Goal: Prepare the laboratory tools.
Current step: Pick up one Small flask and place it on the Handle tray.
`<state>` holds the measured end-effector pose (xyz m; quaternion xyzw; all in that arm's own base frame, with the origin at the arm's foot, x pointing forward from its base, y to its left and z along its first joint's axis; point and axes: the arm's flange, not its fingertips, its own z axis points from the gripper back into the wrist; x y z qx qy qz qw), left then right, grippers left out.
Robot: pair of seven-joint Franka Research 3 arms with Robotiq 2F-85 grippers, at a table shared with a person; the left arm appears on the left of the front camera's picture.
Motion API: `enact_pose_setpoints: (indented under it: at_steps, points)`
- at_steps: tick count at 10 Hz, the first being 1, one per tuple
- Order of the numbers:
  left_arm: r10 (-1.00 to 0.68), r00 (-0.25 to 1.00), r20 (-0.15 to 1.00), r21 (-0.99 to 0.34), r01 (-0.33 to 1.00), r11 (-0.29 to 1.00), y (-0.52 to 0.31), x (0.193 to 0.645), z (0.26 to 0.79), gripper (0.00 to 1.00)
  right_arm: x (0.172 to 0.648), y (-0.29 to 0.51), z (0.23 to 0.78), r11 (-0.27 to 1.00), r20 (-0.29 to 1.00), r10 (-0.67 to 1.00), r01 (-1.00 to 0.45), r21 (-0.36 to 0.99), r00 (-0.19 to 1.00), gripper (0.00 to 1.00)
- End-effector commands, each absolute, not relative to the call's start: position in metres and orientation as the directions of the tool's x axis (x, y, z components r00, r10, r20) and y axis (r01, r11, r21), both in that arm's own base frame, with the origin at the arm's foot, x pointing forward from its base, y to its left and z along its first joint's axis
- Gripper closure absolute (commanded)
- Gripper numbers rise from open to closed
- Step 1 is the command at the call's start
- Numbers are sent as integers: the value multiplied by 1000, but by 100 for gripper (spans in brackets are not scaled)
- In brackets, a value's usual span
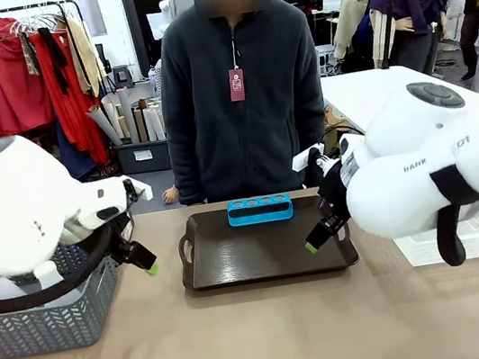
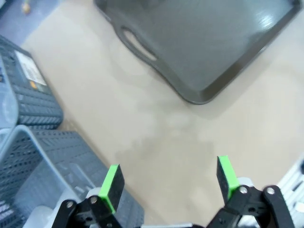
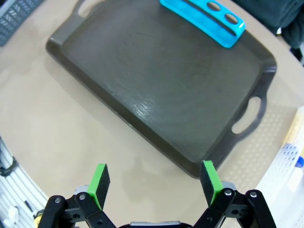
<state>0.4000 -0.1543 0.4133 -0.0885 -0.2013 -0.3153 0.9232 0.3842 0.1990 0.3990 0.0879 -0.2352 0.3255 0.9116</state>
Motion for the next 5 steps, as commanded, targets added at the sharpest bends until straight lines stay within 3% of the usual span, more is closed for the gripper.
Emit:
enact_pose_setpoints:
  at_steps: [1, 5]
  points:
    - [-547, 721, 426, -118, 644, 756, -139, 412, 432, 0, 392, 184, 418, 747, 494, 563, -664, 38, 662, 0]
    - [-584, 673, 454, -173, 710, 683, -132, 416, 468, 0, 389, 162, 465, 700, 543, 550, -705, 115, 634, 0]
